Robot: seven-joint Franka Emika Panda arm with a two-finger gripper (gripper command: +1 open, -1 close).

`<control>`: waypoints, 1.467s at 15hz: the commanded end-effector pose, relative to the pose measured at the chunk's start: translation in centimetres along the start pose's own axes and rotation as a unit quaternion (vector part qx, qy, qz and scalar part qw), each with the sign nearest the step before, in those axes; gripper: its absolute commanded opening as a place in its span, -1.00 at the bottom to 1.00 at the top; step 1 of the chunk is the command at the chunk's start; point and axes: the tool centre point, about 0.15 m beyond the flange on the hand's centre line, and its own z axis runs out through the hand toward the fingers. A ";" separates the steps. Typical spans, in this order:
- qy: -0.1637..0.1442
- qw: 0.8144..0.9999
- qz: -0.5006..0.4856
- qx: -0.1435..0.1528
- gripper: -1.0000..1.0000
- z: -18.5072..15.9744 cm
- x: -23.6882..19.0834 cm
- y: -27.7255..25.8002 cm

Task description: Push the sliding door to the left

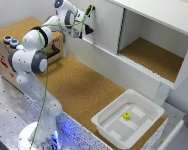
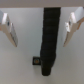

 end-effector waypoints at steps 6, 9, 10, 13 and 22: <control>-0.025 0.996 0.016 -0.085 1.00 -0.8 -7.0 4.7; -0.062 0.993 0.023 -0.102 1.00 -0.5 -8.6 6.4; -0.072 0.991 0.023 -0.110 1.00 -0.5 -9.3 7.1; -0.107 0.986 0.034 -0.126 1.00 0.1 -11.3 10.6; -0.110 0.984 0.035 -0.133 1.00 3.2 -14.0 26.8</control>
